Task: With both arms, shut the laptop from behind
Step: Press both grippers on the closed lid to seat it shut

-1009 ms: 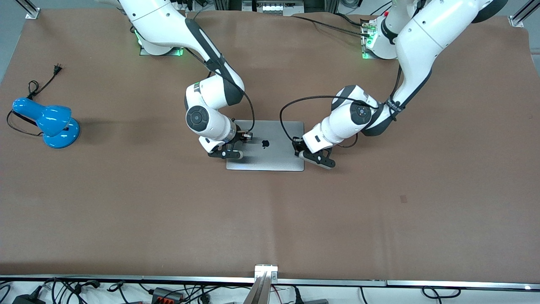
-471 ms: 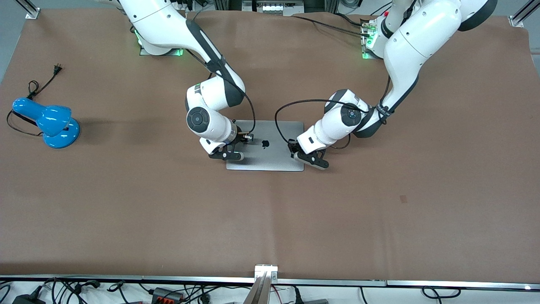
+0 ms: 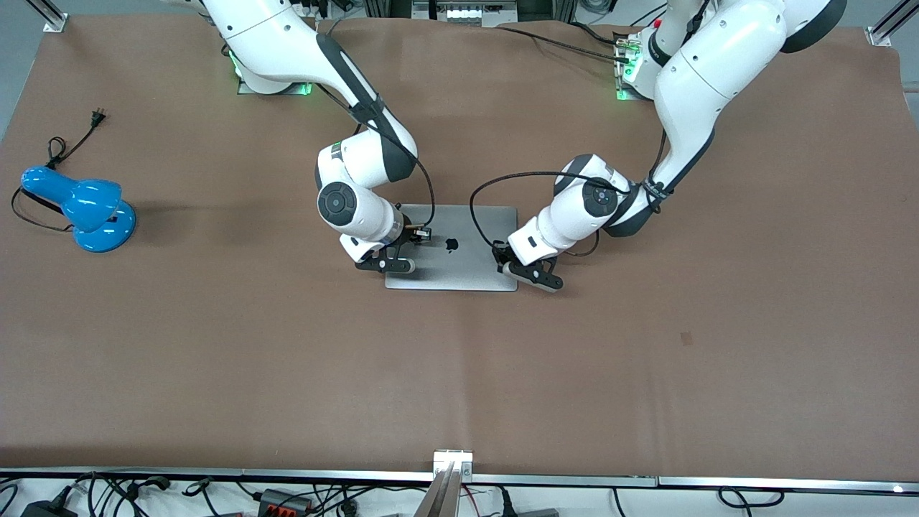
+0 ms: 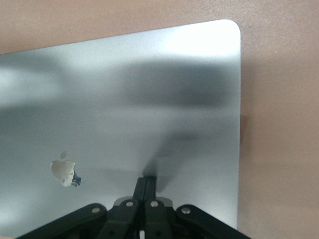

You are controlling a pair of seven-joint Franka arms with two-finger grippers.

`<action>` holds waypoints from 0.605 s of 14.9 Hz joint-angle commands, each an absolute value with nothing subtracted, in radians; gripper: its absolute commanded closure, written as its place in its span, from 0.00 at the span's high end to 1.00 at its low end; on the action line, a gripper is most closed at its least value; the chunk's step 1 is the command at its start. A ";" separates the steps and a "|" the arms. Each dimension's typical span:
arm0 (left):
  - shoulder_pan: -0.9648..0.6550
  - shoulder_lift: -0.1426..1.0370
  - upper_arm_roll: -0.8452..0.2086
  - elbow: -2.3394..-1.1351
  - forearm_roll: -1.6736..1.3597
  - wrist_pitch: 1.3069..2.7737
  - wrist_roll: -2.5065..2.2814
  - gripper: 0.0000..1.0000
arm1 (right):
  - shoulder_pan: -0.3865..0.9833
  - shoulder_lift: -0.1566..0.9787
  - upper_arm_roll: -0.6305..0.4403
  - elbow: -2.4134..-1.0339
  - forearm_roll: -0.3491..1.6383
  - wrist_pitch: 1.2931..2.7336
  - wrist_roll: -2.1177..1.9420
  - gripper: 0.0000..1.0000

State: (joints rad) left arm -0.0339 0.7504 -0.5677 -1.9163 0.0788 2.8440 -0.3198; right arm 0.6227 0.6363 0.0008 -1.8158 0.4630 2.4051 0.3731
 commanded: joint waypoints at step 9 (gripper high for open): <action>0.067 0.468 -0.568 -1.838 0.103 2.316 -0.215 0.01 | 0.583 0.546 -0.047 -1.784 0.453 2.288 0.347 0.00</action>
State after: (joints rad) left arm 0.0226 0.5083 -0.5637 -1.8787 0.0795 2.4412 -0.2735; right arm 0.6060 0.6135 -0.0301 -1.7787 0.4621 2.3713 0.3666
